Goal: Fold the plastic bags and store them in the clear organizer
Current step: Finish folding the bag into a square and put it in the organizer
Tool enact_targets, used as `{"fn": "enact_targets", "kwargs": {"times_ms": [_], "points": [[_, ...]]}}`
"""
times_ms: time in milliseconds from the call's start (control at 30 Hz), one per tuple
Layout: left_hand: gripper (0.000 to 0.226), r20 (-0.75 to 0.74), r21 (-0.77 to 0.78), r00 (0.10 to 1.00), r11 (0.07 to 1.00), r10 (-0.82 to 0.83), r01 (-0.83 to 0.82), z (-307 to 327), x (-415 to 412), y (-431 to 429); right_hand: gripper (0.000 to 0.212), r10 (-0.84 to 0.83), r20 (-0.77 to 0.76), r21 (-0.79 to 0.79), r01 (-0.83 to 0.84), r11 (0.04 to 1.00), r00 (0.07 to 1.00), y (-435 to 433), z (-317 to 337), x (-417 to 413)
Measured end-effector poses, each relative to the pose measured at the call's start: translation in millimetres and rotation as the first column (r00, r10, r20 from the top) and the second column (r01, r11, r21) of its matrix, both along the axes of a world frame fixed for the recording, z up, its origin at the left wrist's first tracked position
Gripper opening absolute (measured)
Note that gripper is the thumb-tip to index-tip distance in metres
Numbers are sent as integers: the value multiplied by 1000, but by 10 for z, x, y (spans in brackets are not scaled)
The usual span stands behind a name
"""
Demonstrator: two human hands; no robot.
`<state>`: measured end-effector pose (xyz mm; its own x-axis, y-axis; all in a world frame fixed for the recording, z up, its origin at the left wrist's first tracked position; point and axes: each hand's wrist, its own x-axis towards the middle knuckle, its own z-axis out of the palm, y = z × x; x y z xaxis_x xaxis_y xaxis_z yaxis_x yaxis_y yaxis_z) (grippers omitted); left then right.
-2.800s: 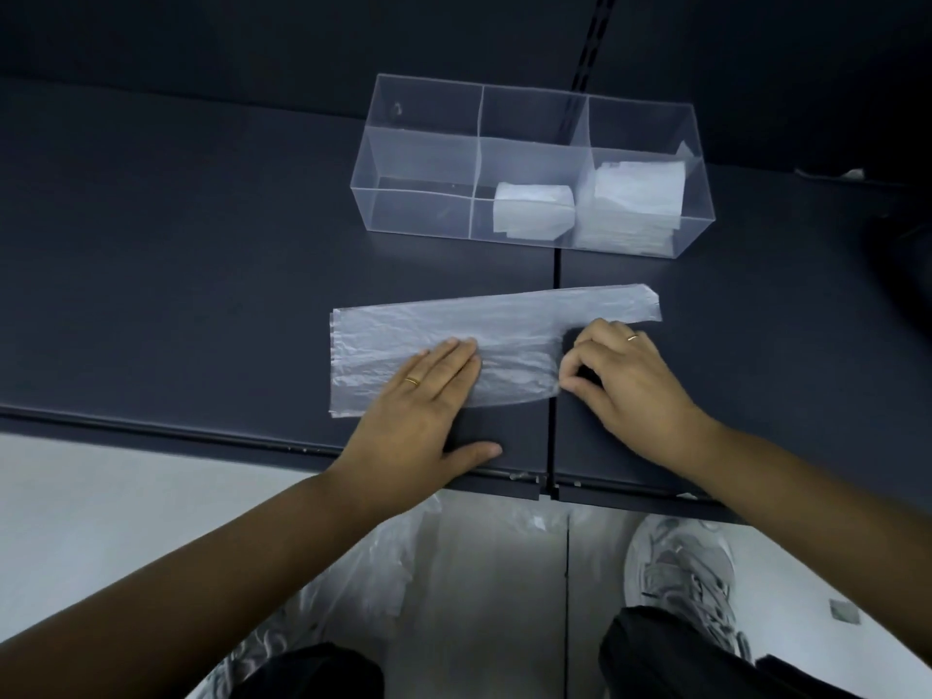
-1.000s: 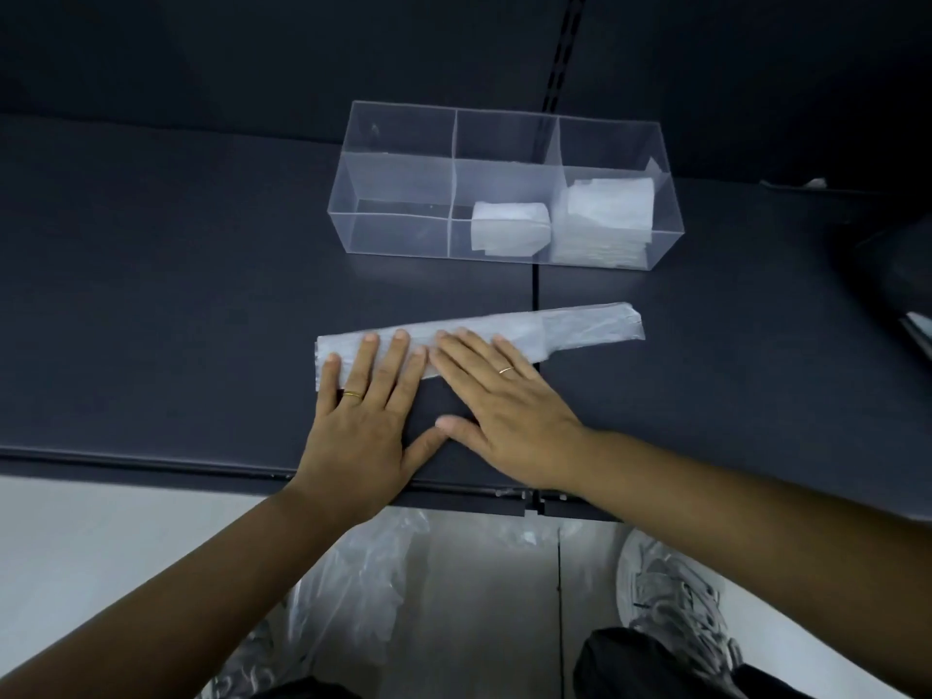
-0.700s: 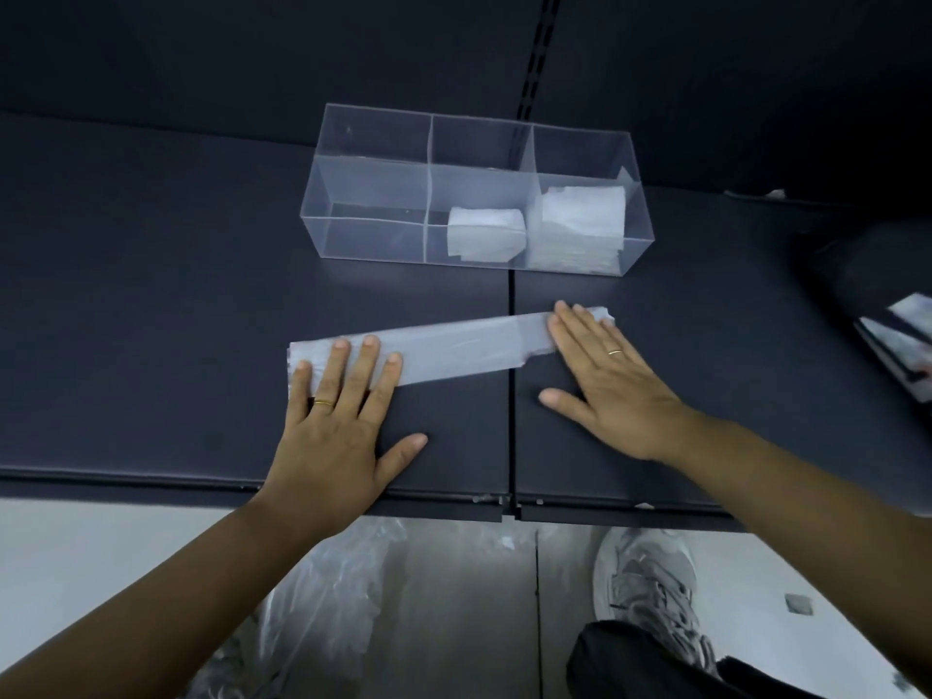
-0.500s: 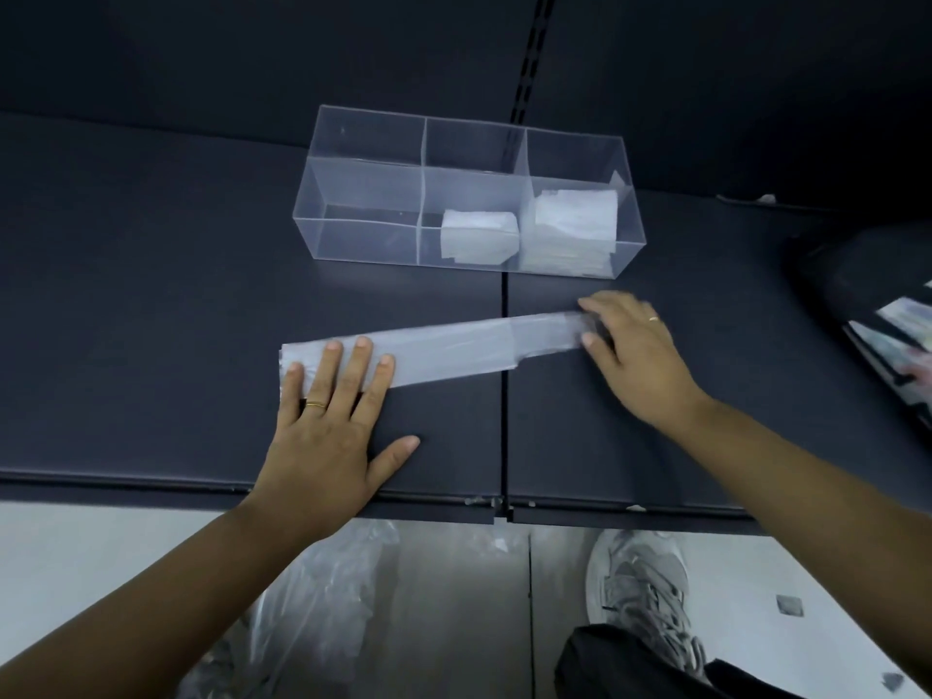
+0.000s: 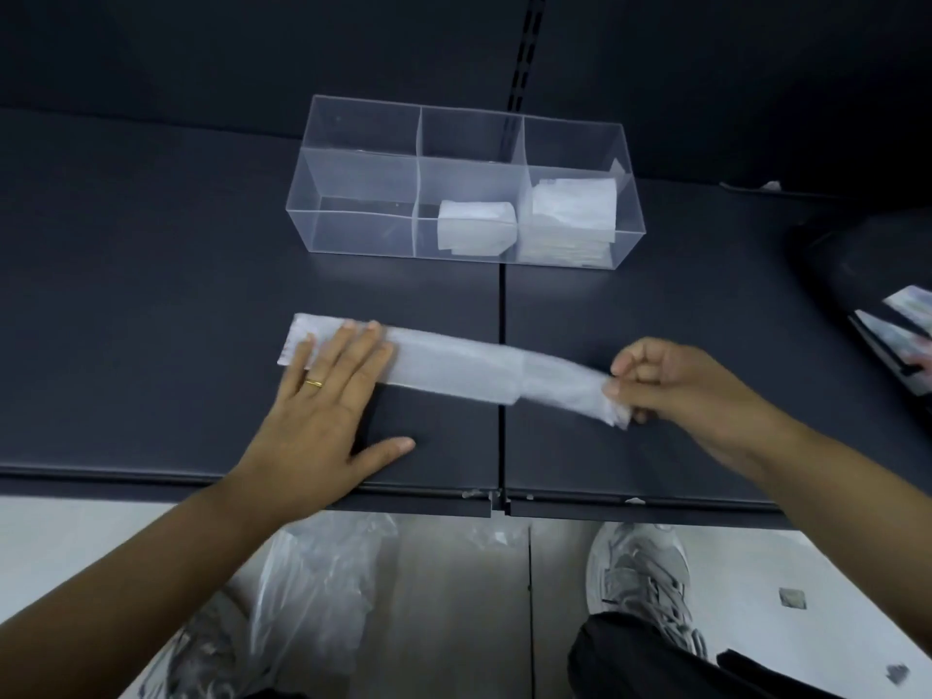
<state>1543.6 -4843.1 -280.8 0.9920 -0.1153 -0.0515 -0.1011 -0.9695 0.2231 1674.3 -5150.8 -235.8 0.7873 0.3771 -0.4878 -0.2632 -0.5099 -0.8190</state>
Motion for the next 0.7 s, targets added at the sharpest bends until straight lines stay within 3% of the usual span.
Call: {"fn": "enact_targets", "kwargs": {"times_ms": [133,233,300,367,433,500,600,633,700], "points": [[96,-21,-276,991,953,-134,123,215,-54,-742,17,-4,-205,116,28,993,979,-16,357,-330],[83,35,-523,998,849,-57,67,377,-112,-1228,27,128,-237,267,-62,962,963,130,667,-473],[50,6,-765,997,642,83,-48,528,-107,-1311,22,225,-194,328,-153,932,955,236,774,-476],[22,-86,-899,982,411,171,-150,646,-98,-1274,16,229,-83,331,-190,924,970,319,802,-392],[28,-214,-950,956,185,199,-251,742,-81,-1197,23,134,80,309,-152,939,988,354,733,-232],[37,-300,-949,939,46,170,-311,781,-39,-1085,43,167,151,327,-208,922,974,409,599,-73],[37,-422,-906,890,-116,170,-407,766,66,-904,69,438,-23,419,-389,820,898,590,316,-44],[37,-469,-878,867,-194,169,-438,739,100,-840,66,512,-57,410,-447,795,857,650,234,-73],[34,-517,-827,849,-317,107,-464,685,161,-721,33,586,-29,330,-546,770,810,746,68,-141]]}}
